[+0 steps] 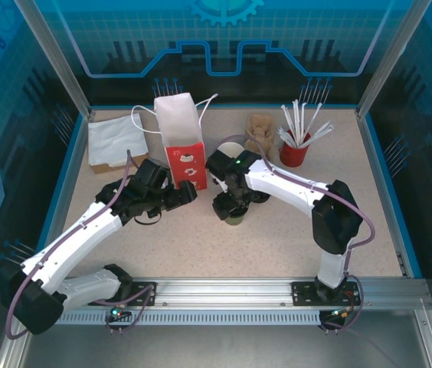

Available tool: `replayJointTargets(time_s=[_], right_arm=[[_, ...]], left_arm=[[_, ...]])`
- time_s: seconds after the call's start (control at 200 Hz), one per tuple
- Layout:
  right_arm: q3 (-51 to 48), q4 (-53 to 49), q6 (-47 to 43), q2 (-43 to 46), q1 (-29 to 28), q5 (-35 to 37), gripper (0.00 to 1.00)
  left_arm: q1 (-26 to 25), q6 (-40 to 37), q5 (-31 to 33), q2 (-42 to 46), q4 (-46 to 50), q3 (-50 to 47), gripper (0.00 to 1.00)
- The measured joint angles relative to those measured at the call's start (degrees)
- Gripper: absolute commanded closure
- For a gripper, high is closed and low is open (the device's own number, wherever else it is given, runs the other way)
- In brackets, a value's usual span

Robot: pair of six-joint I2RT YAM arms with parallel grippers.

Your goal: Pack the takeout coffee

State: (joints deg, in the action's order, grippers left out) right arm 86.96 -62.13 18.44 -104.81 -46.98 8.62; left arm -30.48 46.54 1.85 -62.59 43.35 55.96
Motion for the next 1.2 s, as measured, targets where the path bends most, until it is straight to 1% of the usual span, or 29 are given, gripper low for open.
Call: replayJointTargets(time_s=[0.145, 0.255, 0.32, 0.4, 0.53, 0.665, 0.78, 1.036, 1.201], right_arm=[[-4.28, -0.52, 0.44, 6.01, 0.76, -0.15, 0.20], [-8.50, -1.49, 0.63, 12.13, 4.11, -0.42, 0.20], [-11.06, -1.92, 0.59, 15.56, 7.78, -0.68, 0.21], [-13.55, -2.56, 0.28, 18.84, 13.88, -1.09, 0.21], [-14.36, -3.21, -1.40, 20.41, 22.75, -1.20, 0.21], [-14.01, -2.93, -3.69, 19.89, 29.73, -1.14, 0.22], [-10.91, -2.56, -5.64, 16.52, 33.53, -1.05, 0.23], [-3.28, 0.26, -8.81, 5.09, 37.44, -0.44, 0.25], [-1.29, 0.94, -9.94, 1.05, 38.99, -0.07, 0.24]], left_arm=[[0.00, -0.09, 0.33, 0.00, 0.15, 0.00, 0.01], [0.00, -0.15, 0.50, 0.00, 0.15, 0.00, 0.01], [0.00, -0.15, 0.55, 0.00, 0.15, 0.00, 0.01], [0.00, -0.17, 0.55, 0.00, 0.15, 0.00, 0.01], [0.00, -0.15, 0.55, -0.02, 0.15, 0.00, 0.01], [0.00, -0.15, 0.55, -0.02, 0.15, 0.00, 0.01], [0.00, -0.15, 0.55, -0.02, 0.15, 0.00, 0.01], [0.00, -0.15, 0.52, -0.02, 0.39, 0.02, 0.01], [0.00, -0.15, 0.52, -0.02, 0.74, 0.11, 0.01]])
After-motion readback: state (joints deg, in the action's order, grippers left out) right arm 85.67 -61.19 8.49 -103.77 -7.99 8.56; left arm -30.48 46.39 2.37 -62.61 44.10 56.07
